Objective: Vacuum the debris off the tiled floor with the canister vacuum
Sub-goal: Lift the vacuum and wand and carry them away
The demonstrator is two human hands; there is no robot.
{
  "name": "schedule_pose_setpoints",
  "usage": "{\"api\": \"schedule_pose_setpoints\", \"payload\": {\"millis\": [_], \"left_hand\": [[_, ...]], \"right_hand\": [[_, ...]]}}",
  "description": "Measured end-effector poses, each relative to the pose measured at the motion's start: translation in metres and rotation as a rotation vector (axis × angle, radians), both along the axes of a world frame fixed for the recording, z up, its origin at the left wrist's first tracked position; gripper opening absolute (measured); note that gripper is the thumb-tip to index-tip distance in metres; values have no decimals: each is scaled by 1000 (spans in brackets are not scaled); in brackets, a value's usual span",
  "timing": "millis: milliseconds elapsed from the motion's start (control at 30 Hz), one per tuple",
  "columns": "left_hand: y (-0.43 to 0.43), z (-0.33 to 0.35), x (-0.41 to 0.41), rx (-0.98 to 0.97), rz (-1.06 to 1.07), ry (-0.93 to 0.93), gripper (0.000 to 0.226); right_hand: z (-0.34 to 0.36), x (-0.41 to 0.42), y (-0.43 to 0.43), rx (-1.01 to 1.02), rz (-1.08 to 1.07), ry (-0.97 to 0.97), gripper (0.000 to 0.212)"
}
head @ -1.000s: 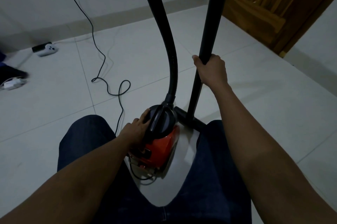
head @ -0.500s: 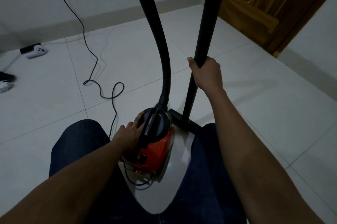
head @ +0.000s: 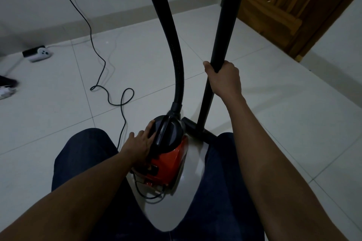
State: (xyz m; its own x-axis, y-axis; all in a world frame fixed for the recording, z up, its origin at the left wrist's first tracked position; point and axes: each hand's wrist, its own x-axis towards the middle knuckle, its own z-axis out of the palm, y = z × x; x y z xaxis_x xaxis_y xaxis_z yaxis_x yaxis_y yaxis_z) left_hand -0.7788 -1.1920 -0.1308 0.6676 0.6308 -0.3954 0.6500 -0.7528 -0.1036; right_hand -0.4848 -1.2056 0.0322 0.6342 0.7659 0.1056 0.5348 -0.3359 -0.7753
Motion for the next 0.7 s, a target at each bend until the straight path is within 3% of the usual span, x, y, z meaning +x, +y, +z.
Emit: {"api": "schedule_pose_setpoints", "payload": {"millis": [133,333,567,700], "left_hand": [[2,3,1,-14,-8,0,148],[12,9,0,-203,57,-55,156],[15,18,6,-248,118,-126,139],[7,22,14,-300,262,-255,121]], "right_hand": [[0,1,0,8,-6,2,44],[0,3,-2,3,-27,12,45],[3,0,-3,1,-21,19,48],[5,-2,-4,-4,-23,21,48]]}}
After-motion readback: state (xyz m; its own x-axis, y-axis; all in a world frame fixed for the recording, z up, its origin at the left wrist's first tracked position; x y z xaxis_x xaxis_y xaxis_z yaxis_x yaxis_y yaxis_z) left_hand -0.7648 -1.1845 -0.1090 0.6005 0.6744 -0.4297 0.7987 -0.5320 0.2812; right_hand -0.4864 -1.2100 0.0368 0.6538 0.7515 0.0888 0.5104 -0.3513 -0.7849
